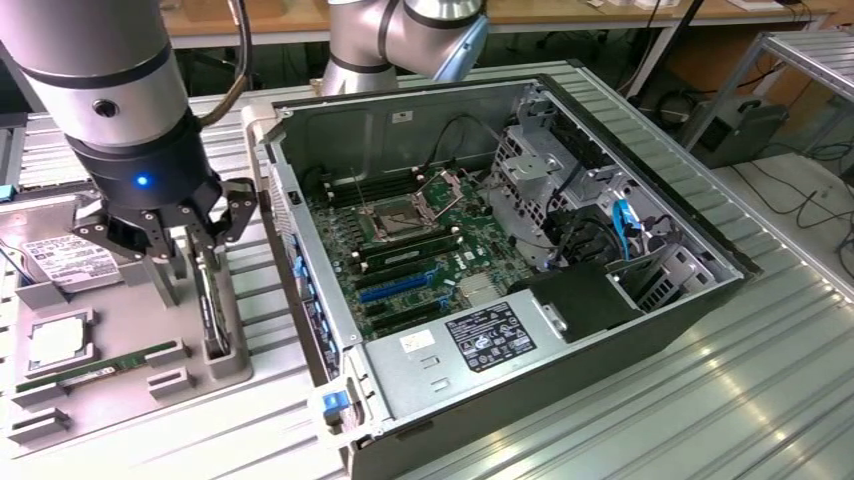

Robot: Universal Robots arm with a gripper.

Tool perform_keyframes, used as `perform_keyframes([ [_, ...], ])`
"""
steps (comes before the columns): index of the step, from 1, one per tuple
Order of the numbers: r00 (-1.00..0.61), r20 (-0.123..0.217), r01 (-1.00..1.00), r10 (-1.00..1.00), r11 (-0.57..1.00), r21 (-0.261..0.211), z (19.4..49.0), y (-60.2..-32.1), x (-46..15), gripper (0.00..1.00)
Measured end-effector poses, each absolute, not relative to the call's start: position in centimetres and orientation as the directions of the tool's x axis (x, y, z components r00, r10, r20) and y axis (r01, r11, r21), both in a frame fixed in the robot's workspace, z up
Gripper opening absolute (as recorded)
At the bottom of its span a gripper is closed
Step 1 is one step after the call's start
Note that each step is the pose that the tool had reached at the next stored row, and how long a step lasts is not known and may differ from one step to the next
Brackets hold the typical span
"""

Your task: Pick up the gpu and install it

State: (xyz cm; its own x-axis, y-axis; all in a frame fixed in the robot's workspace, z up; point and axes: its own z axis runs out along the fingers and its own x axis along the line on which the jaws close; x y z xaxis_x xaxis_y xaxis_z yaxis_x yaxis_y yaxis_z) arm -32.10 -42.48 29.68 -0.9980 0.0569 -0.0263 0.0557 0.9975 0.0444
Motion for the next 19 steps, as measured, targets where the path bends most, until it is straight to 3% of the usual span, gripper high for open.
perform_keyframes([
  [19, -0.999, -0.026, 0.046, 0.047, 0.998, 0.045, 25.7, -42.4, -32.4, 0.36],
])
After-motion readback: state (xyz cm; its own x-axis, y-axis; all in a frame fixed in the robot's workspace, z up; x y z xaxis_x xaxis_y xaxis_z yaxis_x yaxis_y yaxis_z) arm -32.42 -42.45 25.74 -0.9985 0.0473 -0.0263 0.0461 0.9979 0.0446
